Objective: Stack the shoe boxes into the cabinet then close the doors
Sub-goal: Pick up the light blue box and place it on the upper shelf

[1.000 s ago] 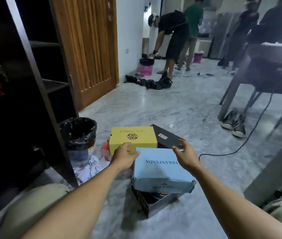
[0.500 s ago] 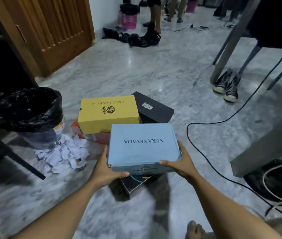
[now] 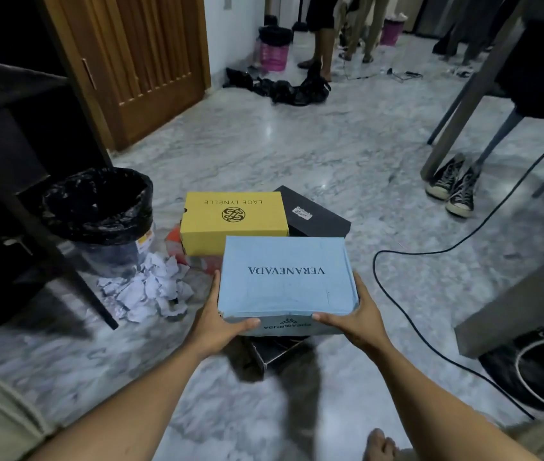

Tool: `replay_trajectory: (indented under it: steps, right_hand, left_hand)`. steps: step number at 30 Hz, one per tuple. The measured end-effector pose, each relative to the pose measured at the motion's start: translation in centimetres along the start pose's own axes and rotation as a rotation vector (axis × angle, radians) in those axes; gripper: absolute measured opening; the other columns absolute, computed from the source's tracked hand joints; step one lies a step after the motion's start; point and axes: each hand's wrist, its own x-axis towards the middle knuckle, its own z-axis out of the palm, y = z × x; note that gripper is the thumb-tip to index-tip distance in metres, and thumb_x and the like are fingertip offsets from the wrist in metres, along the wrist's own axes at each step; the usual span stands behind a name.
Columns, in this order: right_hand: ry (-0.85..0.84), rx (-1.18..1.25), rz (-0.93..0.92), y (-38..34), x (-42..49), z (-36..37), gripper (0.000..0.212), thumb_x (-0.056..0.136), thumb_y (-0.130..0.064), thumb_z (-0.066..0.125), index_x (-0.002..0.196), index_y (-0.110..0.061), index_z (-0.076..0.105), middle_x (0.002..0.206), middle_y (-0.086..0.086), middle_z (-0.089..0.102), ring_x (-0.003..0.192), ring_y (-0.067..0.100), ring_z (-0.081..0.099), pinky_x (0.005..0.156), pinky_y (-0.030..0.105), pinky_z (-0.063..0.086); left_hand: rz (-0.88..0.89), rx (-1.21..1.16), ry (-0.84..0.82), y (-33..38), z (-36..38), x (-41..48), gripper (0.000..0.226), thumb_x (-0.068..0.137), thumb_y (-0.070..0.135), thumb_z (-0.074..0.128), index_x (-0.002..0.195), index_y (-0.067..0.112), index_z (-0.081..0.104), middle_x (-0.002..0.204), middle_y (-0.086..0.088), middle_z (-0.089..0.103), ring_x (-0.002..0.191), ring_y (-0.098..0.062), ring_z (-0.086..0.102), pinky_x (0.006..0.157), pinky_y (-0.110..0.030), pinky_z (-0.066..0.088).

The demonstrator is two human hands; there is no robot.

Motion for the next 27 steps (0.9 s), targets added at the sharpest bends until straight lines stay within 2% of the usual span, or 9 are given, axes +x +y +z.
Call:
replay_trajectory:
  steps: [4,7,11,14,18,20,22,25,27]
  right_hand:
    - [-0.009,0.012,-0.049,-2.8,-2.1,1.3,0.111,0.042,-0.04,0.102,0.137,-0.045,0.045,0.129,-0.021,0.061,0.119,0.007,0.059,0.093,0.038,0.056]
    - [-0.042,0.01,-0.1,-4.5,-4.2,2.9,0.103,0.044,-0.036,0.101,0.128,-0.055,0.046,0.12,-0.032,0.06,0.115,-0.003,0.057,0.093,0.031,0.054]
    - [-0.102,0.005,-0.109,-6.2,-7.3,6.0,0.125,0.04,-0.044,0.1,0.146,-0.043,0.035,0.129,-0.02,0.054,0.123,0.013,0.053,0.103,0.042,0.05]
    - [-0.199,0.001,-0.141,-7.6,-9.4,8.9,0.115,0.05,-0.027,0.099,0.147,-0.03,0.037,0.124,-0.015,0.051,0.117,0.014,0.052,0.095,0.03,0.049]
    - [-0.338,-0.005,-0.152,-8.5,-10.8,12.6,0.112,0.049,-0.03,0.099,0.143,-0.035,0.039,0.128,-0.01,0.055,0.11,0.011,0.057,0.097,0.034,0.052]
    - [-0.407,-0.02,-0.157,-9.0,-11.4,14.7,0.118,0.044,-0.037,0.1,0.144,-0.034,0.039,0.13,-0.009,0.056,0.113,0.012,0.058,0.103,0.038,0.05]
    - [-0.481,-0.032,-0.166,-9.9,-11.9,17.1,0.125,0.039,-0.045,0.101,0.146,-0.033,0.036,0.136,-0.008,0.054,0.12,0.013,0.056,0.105,0.038,0.049]
    - [-0.612,0.002,-0.181,-11.6,-12.4,21.3,0.139,0.034,-0.056,0.097,0.152,-0.026,0.03,0.142,-0.004,0.05,0.126,0.017,0.053,0.105,0.038,0.048]
    - [-0.684,0.065,-0.208,-13.2,-12.6,24.0,0.128,0.036,-0.047,0.098,0.147,-0.024,0.038,0.133,-0.008,0.056,0.118,0.015,0.058,0.098,0.032,0.052]
  left_hand:
    - [0.059,-0.008,0.04,1.7,-2.6,-3.1,0.115,0.064,0.023,0.093,0.148,0.052,0.02,0.133,0.034,0.052,0.125,0.01,0.049,0.099,-0.019,0.048]
    - [0.068,-0.01,0.08,2.1,-5.0,-6.2,0.108,0.066,0.024,0.092,0.137,0.064,0.021,0.119,0.05,0.051,0.114,0.024,0.047,0.083,-0.003,0.043]
    - [0.046,-0.02,0.163,1.0,-8.2,-11.4,0.11,0.062,0.034,0.094,0.144,0.057,0.024,0.127,0.033,0.056,0.118,0.01,0.052,0.086,-0.012,0.047]
    - [-0.003,-0.02,0.229,-0.3,-10.4,-15.7,0.11,0.059,0.04,0.094,0.141,0.062,0.024,0.125,0.027,0.061,0.116,0.003,0.057,0.09,-0.024,0.053]
    - [-0.011,-0.025,0.317,-1.6,-13.2,-20.2,0.102,0.066,0.019,0.092,0.135,0.057,0.029,0.121,0.035,0.06,0.113,0.013,0.056,0.08,-0.008,0.049]
    - [-0.026,-0.018,0.364,-2.0,-14.6,-22.5,0.097,0.066,0.014,0.091,0.131,0.054,0.031,0.117,0.04,0.059,0.109,0.017,0.055,0.083,-0.009,0.049]
    - [-0.044,-0.021,0.433,-2.4,-16.0,-24.9,0.098,0.064,0.014,0.092,0.133,0.049,0.033,0.12,0.031,0.063,0.111,0.013,0.057,0.088,-0.013,0.051]
    - [-0.097,-0.03,0.539,-2.4,-18.6,-28.3,0.097,0.064,0.014,0.092,0.137,0.042,0.036,0.122,0.013,0.066,0.108,0.007,0.061,0.081,-0.014,0.053]
    - [-0.101,-0.013,0.596,-1.6,-20.7,-30.4,0.095,0.06,0.025,0.095,0.134,0.044,0.038,0.119,0.016,0.067,0.107,0.008,0.062,0.084,-0.017,0.052]
